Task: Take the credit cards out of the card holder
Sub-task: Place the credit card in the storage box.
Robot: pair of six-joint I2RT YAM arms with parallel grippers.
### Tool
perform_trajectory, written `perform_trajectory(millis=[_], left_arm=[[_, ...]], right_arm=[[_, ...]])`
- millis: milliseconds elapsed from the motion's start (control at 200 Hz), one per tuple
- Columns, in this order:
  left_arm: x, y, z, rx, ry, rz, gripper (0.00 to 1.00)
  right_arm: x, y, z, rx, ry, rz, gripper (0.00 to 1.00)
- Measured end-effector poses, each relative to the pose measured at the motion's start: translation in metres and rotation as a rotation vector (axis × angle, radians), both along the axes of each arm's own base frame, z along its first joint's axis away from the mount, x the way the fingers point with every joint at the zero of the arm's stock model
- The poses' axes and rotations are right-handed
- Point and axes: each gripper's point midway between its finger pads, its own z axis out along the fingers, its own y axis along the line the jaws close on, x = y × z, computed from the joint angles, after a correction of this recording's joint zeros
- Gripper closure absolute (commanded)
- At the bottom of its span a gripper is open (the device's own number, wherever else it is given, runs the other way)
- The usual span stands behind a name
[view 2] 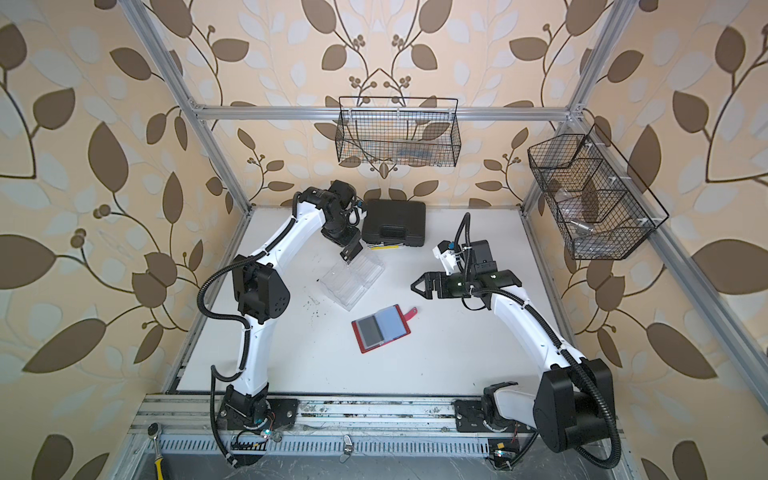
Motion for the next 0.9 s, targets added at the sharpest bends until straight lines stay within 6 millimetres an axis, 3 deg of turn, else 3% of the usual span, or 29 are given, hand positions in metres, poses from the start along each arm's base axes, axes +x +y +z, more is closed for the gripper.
perform_trajectory(millis=[680, 780, 900], left_arm=[[-0.008, 0.003, -0.024, 0.031, 0.081, -0.001, 1.00], [-0.007, 0.003, -0.026, 0.033, 0.083, -0.001, 0.84], [-0.008, 0.003, -0.027, 0.033, 0.087, 0.006, 0.81]], right_arm=[[0.000, 0.000, -0.001, -0.002, 0.005, 0.001, 0.00], [0.000, 0.000, -0.003, -0.002, 0.010, 0.001, 0.00], [0.000, 0.001, -0.004, 0.000, 0.015, 0.003, 0.00]])
